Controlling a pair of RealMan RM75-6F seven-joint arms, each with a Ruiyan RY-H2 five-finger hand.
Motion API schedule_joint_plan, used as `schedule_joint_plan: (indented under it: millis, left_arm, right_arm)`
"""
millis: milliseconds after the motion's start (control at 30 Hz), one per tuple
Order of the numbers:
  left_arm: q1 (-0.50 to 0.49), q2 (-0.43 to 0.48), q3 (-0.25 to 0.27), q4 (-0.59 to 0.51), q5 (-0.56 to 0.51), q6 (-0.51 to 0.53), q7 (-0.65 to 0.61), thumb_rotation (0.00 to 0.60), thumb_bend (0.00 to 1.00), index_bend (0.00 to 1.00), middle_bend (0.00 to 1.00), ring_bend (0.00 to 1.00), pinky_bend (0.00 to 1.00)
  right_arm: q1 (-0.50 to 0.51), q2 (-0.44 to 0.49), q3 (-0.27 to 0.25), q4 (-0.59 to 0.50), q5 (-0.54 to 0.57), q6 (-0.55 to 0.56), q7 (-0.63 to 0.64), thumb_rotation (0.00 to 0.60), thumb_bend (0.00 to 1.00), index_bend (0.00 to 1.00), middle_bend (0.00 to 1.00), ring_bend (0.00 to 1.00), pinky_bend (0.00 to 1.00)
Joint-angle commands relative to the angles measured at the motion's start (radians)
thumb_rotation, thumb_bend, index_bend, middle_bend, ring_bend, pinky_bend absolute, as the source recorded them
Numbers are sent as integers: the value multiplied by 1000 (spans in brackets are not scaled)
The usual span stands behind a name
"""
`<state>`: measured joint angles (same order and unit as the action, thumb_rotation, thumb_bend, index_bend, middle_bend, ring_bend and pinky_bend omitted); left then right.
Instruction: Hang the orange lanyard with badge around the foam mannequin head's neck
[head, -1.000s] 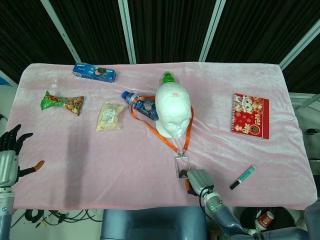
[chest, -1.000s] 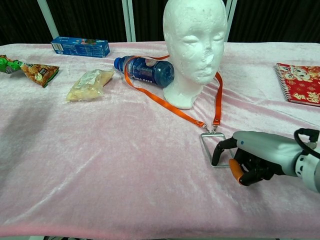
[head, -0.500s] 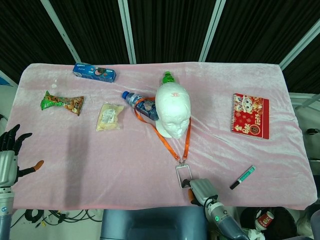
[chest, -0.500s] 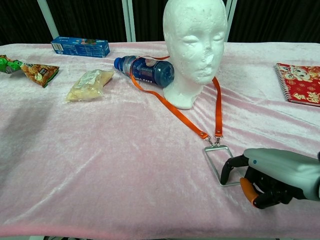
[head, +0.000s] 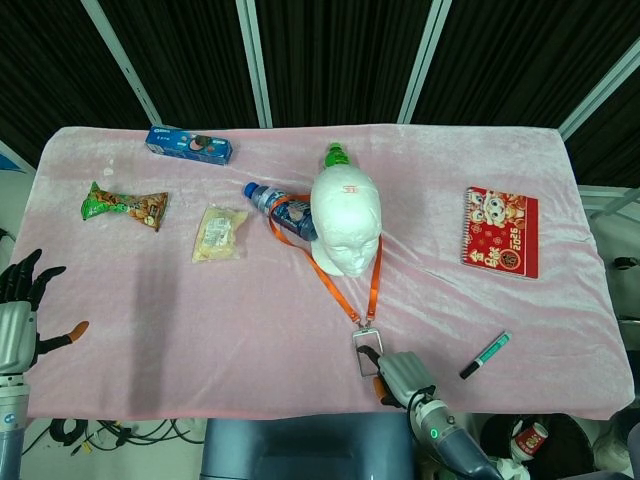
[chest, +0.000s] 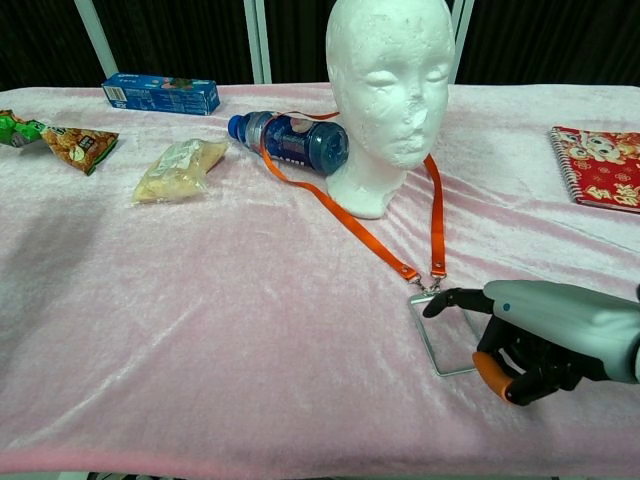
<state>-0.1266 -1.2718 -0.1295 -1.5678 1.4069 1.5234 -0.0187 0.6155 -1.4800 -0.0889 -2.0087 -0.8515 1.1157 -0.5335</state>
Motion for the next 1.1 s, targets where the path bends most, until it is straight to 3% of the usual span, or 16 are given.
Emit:
schedule_joint_plan:
  millis: [33, 133, 300, 433, 600, 733, 933, 1100]
  left_arm:
    - [0, 0, -1, 1, -1, 1, 1, 600, 71, 223, 8, 0, 0]
    - [1, 2, -1, 0, -4, -2, 2, 600, 71, 223, 8, 0, 0]
    - [5, 13, 5, -12, 1, -2, 11, 600, 71, 223, 8, 0, 0]
    - [7, 24, 16, -30, 4, -9, 30, 600, 71, 223, 8, 0, 0]
    - [11, 32, 24, -55, -2, -18, 58, 600, 71, 223, 8, 0, 0]
    - [18, 36, 29, -71, -12, -17, 86, 600, 71, 223, 9, 0, 0]
    - [29, 46, 42, -95, -14, -17, 105, 600, 71, 223, 9, 0, 0]
    - [40, 55, 45, -108, -15, -7, 103, 600, 72, 223, 10, 0, 0]
  right_arm:
    - [-9, 23, 16, -19, -17, 26, 15, 600, 540, 165, 768, 791, 760]
    - [-34, 74, 18, -48, -38, 68, 36, 600, 417, 162, 623, 694, 692]
    - [-91, 206, 21, -55, -36, 146, 102, 600, 280, 151, 303, 392, 410]
    - [-154, 318, 52, -20, -44, 176, 270, 600, 264, 150, 197, 265, 288]
    - [-249, 431, 59, 83, -153, 176, 545, 600, 262, 151, 156, 216, 226]
    - [-317, 444, 30, 184, -283, 220, 663, 600, 262, 151, 139, 198, 204]
    - [-405, 344, -14, 377, -527, 395, 673, 600, 250, 151, 128, 188, 191]
    - [-449, 266, -32, 479, -641, 483, 624, 600, 241, 151, 127, 187, 190]
